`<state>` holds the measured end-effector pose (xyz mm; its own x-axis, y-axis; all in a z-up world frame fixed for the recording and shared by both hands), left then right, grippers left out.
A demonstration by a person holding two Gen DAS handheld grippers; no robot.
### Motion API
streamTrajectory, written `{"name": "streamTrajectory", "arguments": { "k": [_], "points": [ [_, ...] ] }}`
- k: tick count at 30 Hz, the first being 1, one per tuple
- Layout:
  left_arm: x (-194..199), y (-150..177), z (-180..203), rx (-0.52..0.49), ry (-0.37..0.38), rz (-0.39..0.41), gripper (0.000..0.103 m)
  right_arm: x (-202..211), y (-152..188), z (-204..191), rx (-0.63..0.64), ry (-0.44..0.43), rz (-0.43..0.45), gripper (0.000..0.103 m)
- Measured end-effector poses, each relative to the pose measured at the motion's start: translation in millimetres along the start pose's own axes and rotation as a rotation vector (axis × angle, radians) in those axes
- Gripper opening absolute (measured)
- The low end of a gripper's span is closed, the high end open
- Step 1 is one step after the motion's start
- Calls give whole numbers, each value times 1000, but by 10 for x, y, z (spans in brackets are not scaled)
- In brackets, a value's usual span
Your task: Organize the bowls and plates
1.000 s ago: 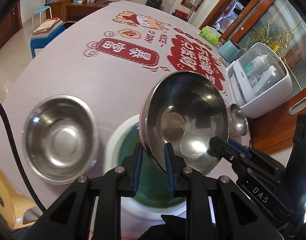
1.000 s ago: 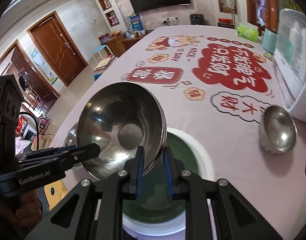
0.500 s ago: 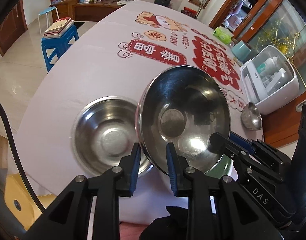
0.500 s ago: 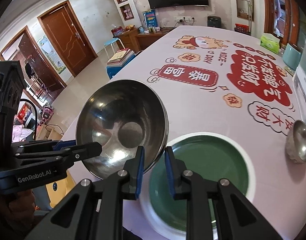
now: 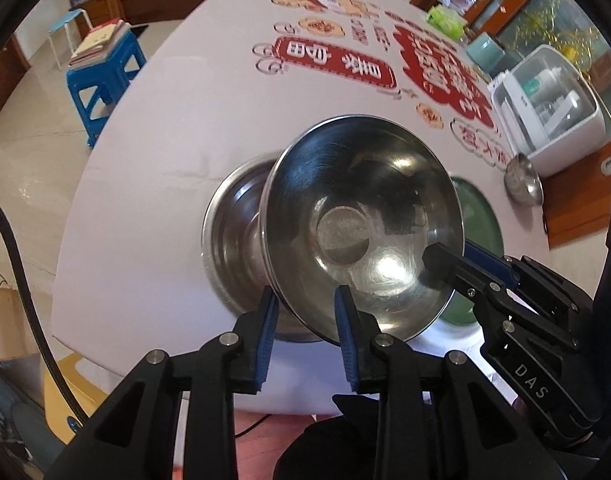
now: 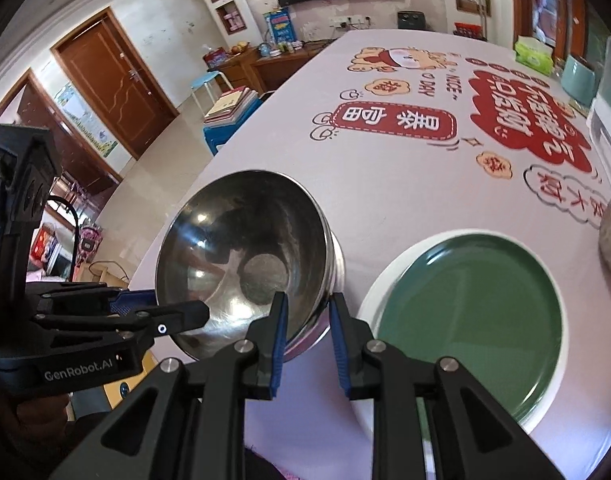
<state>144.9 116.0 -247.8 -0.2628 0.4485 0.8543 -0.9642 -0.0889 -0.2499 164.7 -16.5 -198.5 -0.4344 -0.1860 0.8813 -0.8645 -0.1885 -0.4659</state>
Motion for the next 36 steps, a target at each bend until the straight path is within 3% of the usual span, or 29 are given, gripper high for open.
{"name": "streamTrajectory", "arguments": {
  "k": [5, 12, 36],
  "points": [
    [-116, 64, -124, -18, 23, -74, 29, -61, 102, -94, -51, 20, -18, 22],
    [-165, 96, -203, -48, 43, -113, 30, -91, 159, -146, -88, 46, -39, 22],
    [-72, 36, -83, -91, -15, -46, 37, -90, 141, -114, -64, 2, -43, 31]
  ]
}}
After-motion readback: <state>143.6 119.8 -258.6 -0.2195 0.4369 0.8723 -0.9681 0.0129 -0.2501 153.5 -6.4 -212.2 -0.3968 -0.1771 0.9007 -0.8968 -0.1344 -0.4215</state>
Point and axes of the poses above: each gripper's, at about its wrist camera, not at the fingertips, and x roughly against the way its jaws point, z to its right, y to its underside, the point moved 9 cm from there along -x, roughly the way its jaws point, and after that the axes turned 13 degrees about y, right-handed, at the moved point
